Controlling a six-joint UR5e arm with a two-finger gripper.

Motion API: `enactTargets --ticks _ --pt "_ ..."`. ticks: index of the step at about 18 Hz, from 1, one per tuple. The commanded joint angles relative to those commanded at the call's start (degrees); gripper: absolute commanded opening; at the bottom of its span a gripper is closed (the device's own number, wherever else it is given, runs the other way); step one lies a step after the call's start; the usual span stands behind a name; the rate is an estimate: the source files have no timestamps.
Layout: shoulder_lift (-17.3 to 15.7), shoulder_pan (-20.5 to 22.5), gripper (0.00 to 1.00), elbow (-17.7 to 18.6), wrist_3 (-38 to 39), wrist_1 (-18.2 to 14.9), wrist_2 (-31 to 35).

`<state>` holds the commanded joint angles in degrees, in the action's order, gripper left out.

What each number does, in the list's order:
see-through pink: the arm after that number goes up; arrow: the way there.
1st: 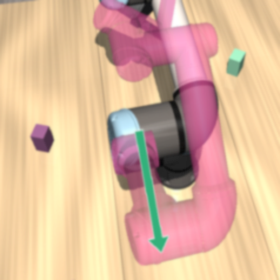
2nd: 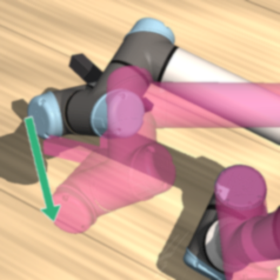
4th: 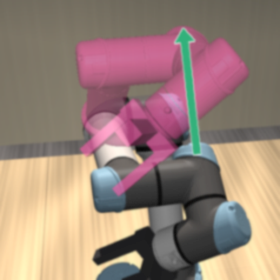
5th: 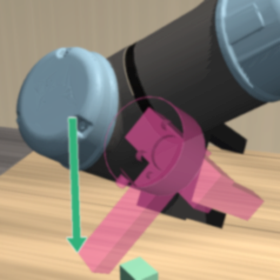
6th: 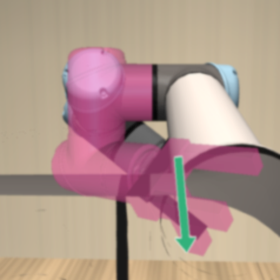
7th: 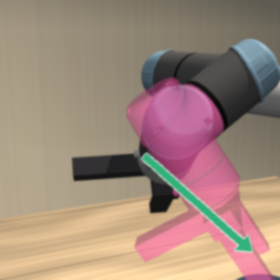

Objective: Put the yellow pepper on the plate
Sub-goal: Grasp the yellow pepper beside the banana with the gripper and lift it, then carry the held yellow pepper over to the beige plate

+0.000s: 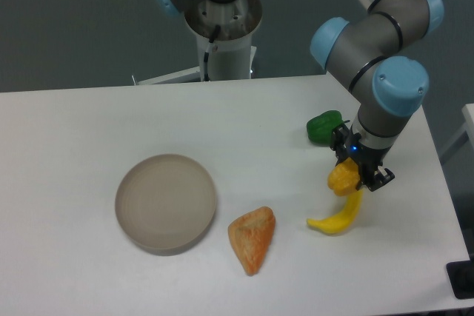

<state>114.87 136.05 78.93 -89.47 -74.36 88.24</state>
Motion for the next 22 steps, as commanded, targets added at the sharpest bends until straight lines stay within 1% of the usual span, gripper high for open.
enactTargets --ticks 7,9,12,15,17,19,20,22 --pt "0.0 -0.17 0.22 0.0 0.35 0.09 -0.09" --pt "0.0 -0.44 0.22 0.0 1.93 0.09 -0.17" --pt "-0.09 -0.88 0.22 0.0 2.28 0.18 -0.26" --pt "0.26 -2.46 0.22 0.17 6.76 0.7 -2.46" --pt "0.62 -5.87 0.22 0.26 9.39 1.14 -2.46" --pt "0.18 -8.51 0.22 0.79 11.76 1.14 -2.55" --pt "-0.08 -10.7 0.22 0.88 14.56 1.14 -2.55" --pt "-0.09 -13.61 0.22 1.23 18.18 1.32 -2.46"
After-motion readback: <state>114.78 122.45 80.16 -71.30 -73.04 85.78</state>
